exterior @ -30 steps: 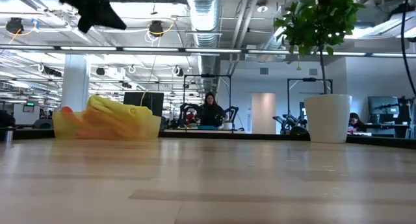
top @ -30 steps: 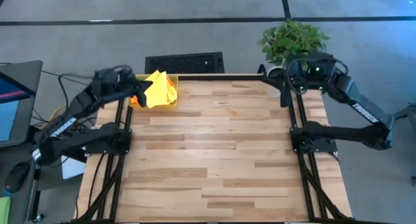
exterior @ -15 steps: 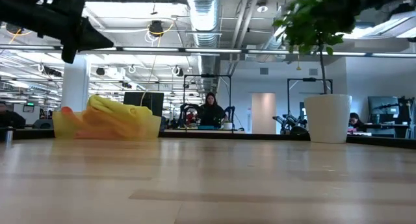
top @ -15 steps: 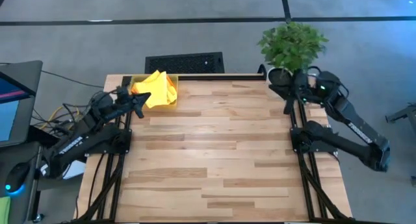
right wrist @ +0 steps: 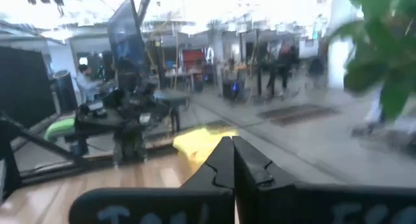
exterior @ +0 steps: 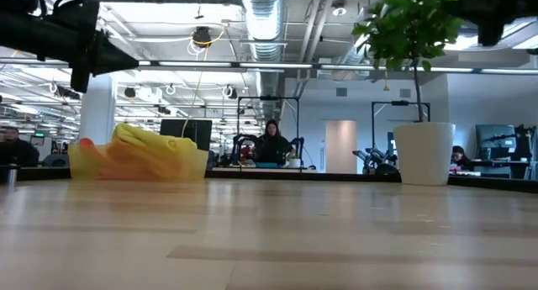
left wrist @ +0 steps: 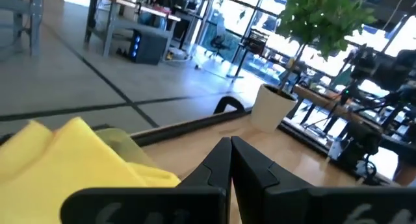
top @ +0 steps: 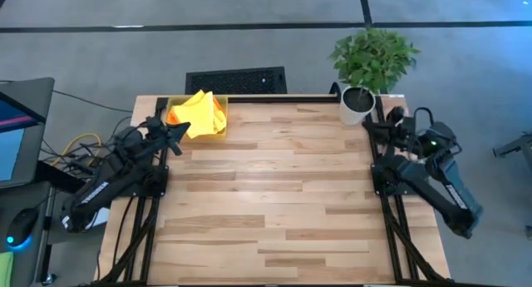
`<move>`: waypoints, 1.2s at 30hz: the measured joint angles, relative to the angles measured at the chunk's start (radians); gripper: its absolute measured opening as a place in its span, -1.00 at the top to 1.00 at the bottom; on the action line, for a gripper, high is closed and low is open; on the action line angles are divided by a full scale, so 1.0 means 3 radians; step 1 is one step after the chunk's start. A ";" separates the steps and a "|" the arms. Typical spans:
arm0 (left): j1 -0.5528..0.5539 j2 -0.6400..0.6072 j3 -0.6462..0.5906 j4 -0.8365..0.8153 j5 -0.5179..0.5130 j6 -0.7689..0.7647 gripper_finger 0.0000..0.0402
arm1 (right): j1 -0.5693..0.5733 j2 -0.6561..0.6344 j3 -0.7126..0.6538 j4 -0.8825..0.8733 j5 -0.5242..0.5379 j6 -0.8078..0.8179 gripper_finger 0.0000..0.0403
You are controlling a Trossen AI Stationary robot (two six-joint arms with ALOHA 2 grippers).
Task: Fold microfiber towels
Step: Return to Home Position
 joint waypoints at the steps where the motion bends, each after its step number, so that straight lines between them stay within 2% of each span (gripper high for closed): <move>1: 0.0000 -0.0002 -0.0026 0.0018 0.0001 -0.0016 1.00 | -0.0001 0.0018 -0.0032 -0.0014 -0.0046 0.0050 0.93; 10: -0.0005 0.0002 -0.0284 0.0119 0.0023 -0.0231 1.00 | 0.0116 0.0047 -0.0375 0.0121 -0.0134 0.0088 0.93; 16: -0.0006 0.0020 -0.0483 0.0217 0.0019 -0.0336 1.00 | 0.0136 0.0040 -0.0622 0.0278 -0.0141 0.0344 0.91; 25: -0.0005 0.0051 -0.0492 0.0291 0.0037 0.0182 1.00 | 0.0160 0.0045 -0.0848 0.0376 -0.0050 0.0322 0.91; 32: -0.0005 0.0050 -0.0491 0.0299 0.0400 0.0502 1.00 | 0.0159 0.0042 -0.1027 0.0507 -0.0036 0.0153 0.86; 36: -0.0005 0.0050 -0.0478 0.0205 0.0448 0.0721 1.00 | 0.0159 0.0044 -0.1095 0.0459 0.0133 0.0113 0.84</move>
